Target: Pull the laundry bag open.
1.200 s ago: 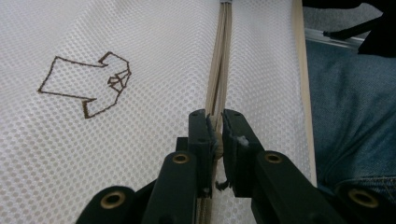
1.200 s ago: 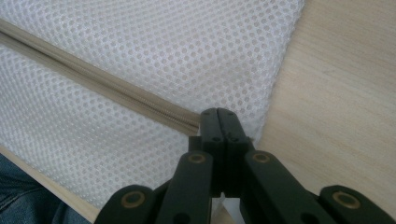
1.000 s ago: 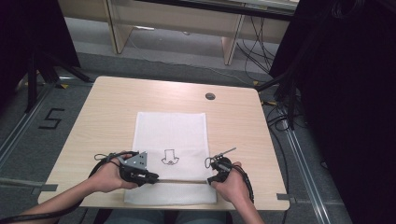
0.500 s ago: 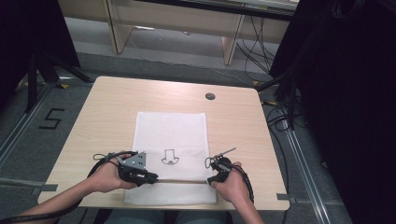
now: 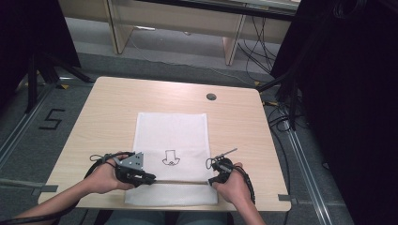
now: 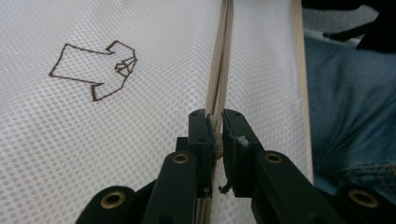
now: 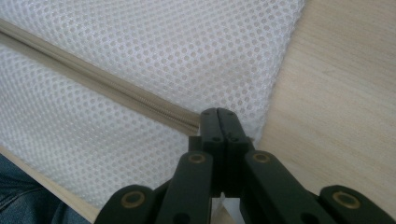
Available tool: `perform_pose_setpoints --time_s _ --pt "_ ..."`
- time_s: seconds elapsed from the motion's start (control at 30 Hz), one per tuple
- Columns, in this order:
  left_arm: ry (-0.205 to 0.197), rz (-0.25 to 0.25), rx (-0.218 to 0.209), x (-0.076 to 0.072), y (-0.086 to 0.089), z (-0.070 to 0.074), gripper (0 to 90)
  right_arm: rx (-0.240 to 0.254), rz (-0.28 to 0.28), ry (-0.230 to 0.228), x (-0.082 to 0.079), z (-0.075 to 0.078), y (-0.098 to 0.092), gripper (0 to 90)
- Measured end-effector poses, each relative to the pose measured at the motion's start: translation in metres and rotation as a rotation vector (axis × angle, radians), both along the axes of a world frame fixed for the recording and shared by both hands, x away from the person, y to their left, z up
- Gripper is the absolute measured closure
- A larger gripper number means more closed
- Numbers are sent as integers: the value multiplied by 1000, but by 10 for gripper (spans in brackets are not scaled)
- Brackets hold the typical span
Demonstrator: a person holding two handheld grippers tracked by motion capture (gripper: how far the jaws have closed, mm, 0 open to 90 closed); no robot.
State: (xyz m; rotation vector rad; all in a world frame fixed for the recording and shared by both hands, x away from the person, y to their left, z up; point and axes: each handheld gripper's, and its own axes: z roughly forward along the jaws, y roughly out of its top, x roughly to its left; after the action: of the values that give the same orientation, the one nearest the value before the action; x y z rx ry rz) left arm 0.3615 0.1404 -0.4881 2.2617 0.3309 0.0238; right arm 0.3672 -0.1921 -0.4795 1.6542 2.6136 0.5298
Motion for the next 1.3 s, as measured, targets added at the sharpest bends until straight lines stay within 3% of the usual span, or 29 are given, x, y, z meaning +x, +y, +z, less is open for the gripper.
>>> perform_pose_setpoints --time_s 0.03,0.93,0.97,1.3 --pt "9 0 -13 0 1 -1 818 3 -8 5 0 0 1 900" --pt "-7 6 -2 -1 11 0 818 4 -5 2 0 0 0 900" --pt "9 12 -7 -2 12 0 818 7 -8 5 0 0 0 900" --pt "8 18 -14 -2 17 -1 818 14 3 4 0 1 0 900"
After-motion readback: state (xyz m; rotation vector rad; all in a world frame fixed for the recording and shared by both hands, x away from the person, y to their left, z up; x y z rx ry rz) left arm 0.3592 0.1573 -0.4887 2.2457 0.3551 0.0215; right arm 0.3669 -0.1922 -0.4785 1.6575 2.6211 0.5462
